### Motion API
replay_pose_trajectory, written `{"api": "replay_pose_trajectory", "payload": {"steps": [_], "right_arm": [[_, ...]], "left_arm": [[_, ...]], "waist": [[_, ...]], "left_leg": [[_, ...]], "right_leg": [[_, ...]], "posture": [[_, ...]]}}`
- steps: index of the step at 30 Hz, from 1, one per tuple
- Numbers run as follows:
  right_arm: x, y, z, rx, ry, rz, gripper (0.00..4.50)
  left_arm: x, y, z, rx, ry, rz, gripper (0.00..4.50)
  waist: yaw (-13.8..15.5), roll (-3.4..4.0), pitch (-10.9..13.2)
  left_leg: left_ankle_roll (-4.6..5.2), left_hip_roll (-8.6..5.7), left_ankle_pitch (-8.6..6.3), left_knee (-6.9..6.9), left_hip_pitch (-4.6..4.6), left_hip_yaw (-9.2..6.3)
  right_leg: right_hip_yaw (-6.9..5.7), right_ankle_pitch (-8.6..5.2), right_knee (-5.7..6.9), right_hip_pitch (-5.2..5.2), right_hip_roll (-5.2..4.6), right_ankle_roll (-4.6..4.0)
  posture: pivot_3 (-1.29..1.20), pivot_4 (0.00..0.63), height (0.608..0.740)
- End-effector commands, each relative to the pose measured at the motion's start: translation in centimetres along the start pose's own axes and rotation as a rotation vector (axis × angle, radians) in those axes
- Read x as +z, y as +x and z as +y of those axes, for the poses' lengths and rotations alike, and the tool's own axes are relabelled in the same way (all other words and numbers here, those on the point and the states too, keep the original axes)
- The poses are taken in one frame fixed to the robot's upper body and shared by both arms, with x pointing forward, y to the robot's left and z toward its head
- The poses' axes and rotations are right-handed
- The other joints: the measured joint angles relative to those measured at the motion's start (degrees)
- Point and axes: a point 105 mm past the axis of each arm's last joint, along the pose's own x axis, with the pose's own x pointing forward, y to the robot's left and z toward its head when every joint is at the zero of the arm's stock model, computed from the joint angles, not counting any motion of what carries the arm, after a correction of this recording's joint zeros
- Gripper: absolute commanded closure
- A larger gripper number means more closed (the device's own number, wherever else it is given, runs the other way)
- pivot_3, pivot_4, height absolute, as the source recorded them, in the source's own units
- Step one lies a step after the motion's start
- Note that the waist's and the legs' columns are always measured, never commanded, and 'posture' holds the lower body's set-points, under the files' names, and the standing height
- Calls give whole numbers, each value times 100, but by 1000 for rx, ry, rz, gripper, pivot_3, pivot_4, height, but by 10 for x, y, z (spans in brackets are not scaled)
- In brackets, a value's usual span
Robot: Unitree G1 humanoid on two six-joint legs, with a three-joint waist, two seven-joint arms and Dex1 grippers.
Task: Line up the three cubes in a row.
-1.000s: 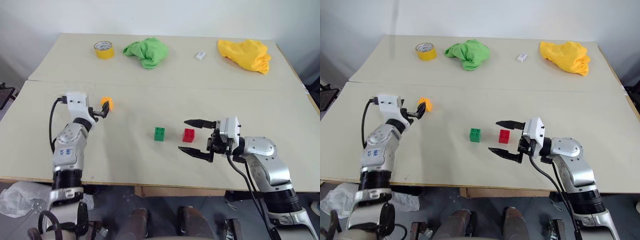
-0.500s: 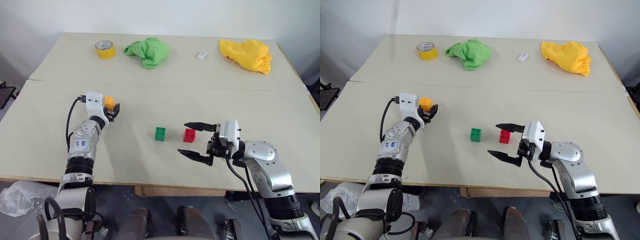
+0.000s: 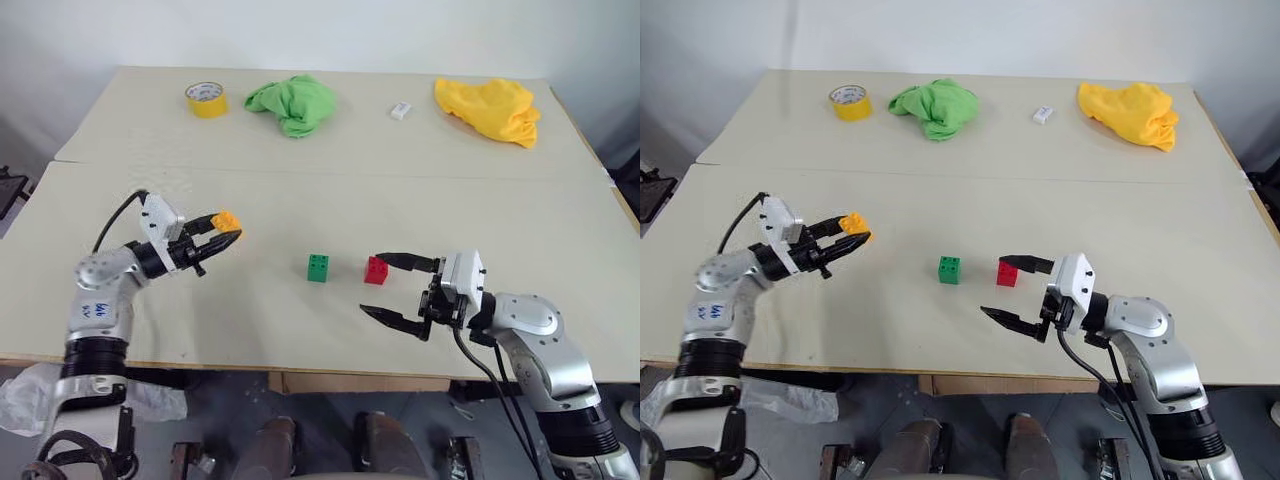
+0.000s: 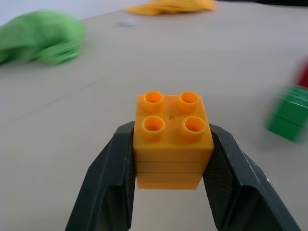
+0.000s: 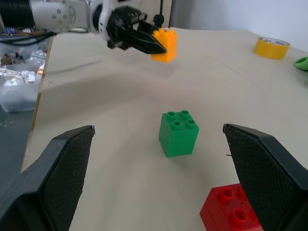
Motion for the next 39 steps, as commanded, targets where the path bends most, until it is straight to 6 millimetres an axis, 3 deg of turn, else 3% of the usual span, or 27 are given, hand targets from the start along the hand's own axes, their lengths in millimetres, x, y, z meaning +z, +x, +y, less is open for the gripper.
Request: {"api": "replay_pose_trajectory", "payload": {"steps": [1,4,8,18,25,28,31,35,39], "right_arm": [[12,-5,-4,-20,-53,-18,0],[12,-5,-4,-27,-57,-18,0],[14,-10,1,-43,-54,-13,0],[6,-40,10,-89,-10,79,0],[5,-40,9,-99,-1,79,0],[10,-40,4,-88,10,44,0],[21,-41,-4,-87,29,-4,0],[19,-52,-12,-7,-11,83,0],[28,-66,-35,44,-66,164,0]], "left_arm": [[-6,11,-16,-268,93,98,2830],[-16,27,-22,-398,136,163,2830],[-23,49,-22,-440,146,188,2830],[-30,53,-28,-517,118,219,2830],[-27,45,-19,-466,99,206,886],[-15,28,-7,-433,72,161,45],[-6,8,3,-362,88,125,45],[-4,-30,8,-297,110,150,45],[12,-58,18,-194,189,190,45]], "waist": [[45,1,-1],[61,0,0],[59,-4,2],[45,-5,2],[45,-9,5],[15,-10,5],[-37,-10,5],[-88,-9,5],[-100,-9,7]], "left_leg": [[1,-1,1,-1,0,1],[6,-6,2,-5,1,2],[10,-8,3,-6,-10,2],[16,-7,3,-1,-12,11],[16,-4,3,-1,-13,12],[17,-4,3,0,-13,13],[15,3,3,-2,-13,12],[15,3,3,-4,-12,9],[16,5,3,-4,-13,10]], "right_leg": [[-1,0,-5,3,2,1],[-4,1,6,2,8,2],[-24,2,19,-7,19,4],[-18,4,24,-10,21,8],[-15,4,25,-13,23,9],[-14,4,24,-14,23,9],[-13,4,24,-15,19,8],[-11,4,25,-15,5,8],[4,4,21,-15,-1,8]], "posture": [[0,150,740],[0,150,740],[0,150,740],[0,150,740],[0,150,740],[0,150,740],[0,150,740],[0,150,740],[0,150,740]]}}
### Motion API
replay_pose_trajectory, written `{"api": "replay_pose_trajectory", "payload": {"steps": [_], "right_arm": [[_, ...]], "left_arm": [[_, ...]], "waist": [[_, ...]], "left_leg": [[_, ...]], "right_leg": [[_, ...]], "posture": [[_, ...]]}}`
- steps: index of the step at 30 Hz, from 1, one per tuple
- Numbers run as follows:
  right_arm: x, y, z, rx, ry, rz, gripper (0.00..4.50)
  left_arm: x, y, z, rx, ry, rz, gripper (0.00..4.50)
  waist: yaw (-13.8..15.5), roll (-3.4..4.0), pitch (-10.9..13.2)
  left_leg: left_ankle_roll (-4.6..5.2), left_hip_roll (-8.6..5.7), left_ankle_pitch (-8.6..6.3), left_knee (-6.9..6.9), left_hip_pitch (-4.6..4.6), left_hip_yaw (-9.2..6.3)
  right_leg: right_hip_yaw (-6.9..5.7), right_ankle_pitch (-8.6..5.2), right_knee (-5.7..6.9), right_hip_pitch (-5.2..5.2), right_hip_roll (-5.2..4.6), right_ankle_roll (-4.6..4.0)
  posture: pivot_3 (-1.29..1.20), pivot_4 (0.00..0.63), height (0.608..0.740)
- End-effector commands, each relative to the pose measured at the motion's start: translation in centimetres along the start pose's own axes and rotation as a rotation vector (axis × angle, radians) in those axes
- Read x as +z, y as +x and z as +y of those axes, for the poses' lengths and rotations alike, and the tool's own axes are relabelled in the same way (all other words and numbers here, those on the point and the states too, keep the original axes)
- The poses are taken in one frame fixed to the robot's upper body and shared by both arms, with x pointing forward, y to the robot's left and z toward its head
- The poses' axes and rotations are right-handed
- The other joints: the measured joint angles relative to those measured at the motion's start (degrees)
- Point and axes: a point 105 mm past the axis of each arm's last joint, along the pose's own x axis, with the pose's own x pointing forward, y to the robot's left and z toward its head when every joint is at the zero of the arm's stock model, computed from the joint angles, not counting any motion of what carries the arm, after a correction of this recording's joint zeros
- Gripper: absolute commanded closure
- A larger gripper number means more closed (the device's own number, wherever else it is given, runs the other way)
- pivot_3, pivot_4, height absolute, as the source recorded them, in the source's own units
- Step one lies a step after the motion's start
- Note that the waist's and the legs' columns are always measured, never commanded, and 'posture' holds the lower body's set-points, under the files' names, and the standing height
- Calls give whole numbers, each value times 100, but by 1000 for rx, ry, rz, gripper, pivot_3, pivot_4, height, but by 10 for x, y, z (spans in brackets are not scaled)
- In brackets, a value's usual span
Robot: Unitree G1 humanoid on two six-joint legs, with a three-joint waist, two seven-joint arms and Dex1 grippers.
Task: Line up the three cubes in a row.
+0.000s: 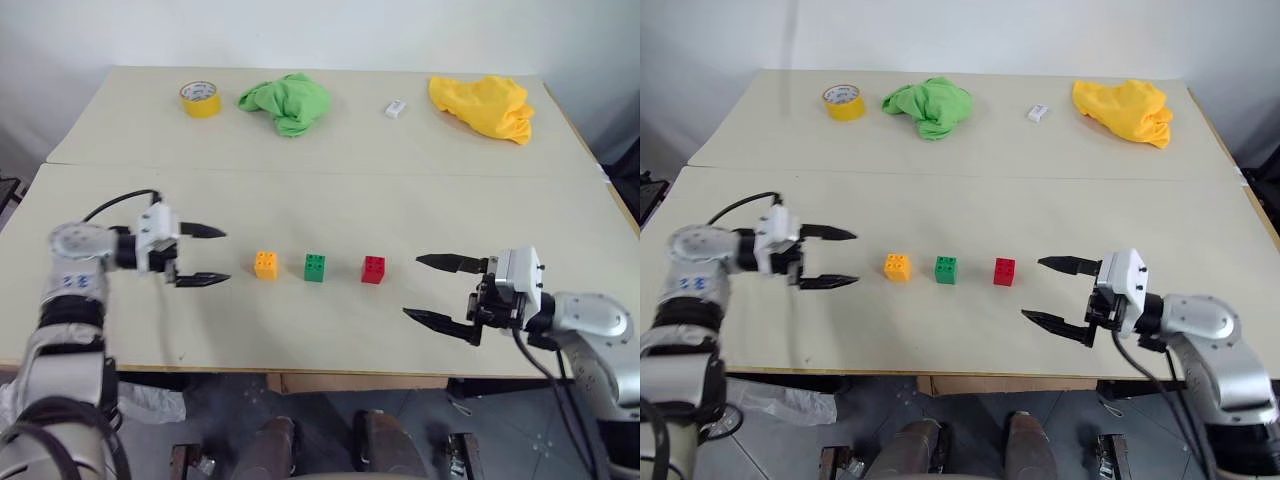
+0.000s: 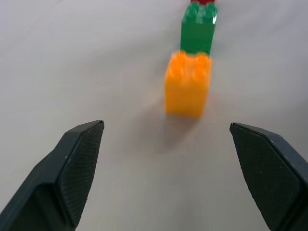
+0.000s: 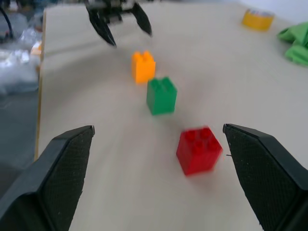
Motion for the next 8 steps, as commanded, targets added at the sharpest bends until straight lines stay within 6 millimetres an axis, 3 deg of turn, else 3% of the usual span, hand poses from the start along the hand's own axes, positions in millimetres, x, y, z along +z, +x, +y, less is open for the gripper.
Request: {"api": "replay_pose_trajectory", "payload": {"steps": [1,8], "right_arm": [[14,-12,-14,44,-81,37,0],[11,-5,-24,72,-99,47,0]], "left_arm": [[29,-23,11,87,124,-2,45],[34,-21,9,129,135,-11,45]], "waist": [[14,0,1],[92,0,1]], "left_leg": [[0,0,0,0,-1,0],[-3,-4,0,0,-1,-23]], "right_leg": [[5,0,0,0,-3,0],[14,-2,-3,10,-5,-3]], "posture": [[0,150,740],[0,150,740]]}}
